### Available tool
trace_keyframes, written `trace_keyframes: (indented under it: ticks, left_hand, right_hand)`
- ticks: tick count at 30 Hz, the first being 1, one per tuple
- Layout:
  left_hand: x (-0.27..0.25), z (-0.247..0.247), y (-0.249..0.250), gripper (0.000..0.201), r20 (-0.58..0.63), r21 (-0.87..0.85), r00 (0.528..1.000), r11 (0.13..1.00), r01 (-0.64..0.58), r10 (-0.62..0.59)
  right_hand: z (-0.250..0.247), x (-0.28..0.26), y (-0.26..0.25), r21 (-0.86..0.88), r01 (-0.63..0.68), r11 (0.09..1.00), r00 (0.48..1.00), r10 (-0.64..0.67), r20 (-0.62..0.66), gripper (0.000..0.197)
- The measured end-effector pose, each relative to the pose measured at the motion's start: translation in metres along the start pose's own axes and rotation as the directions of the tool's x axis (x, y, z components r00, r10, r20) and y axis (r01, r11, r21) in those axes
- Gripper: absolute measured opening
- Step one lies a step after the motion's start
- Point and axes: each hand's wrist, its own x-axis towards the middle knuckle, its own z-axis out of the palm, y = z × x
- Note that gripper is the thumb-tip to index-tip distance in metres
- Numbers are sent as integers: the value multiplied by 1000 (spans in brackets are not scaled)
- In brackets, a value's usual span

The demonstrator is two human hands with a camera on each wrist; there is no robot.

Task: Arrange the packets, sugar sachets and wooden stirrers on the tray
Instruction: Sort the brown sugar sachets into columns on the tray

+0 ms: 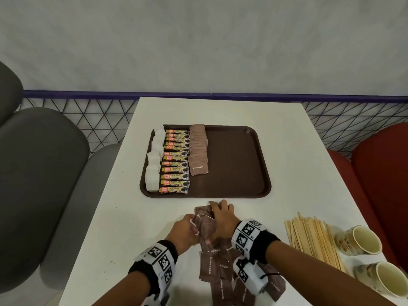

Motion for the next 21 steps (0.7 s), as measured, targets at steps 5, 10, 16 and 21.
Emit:
trace_keyframes:
  ticks: [5, 10, 16, 21]
  left_hand:
    - [-2, -2, -6, 49, -34, -81, 999, 997, -18, 16]
    - [-5, -1, -7, 41, -75, -159, 997, 987, -31, 19]
    - [-9, -5, -4, 38, -67, -204, 997, 977, -59, 46]
    - [-14, -22, -4, 28, -67, -250, 994, 962, -105, 91]
  right_hand:
    - [1, 0, -9, -28, -36, 999, 999, 34, -40, 77]
    - [0, 0, -14, -66, 69, 995, 997, -67, 24, 78]
    - [-6, 1, -13, 53, 189, 980, 979, -193, 71, 67]
    - [-6, -1, -13, 60, 212, 975, 977, -212, 3, 40]
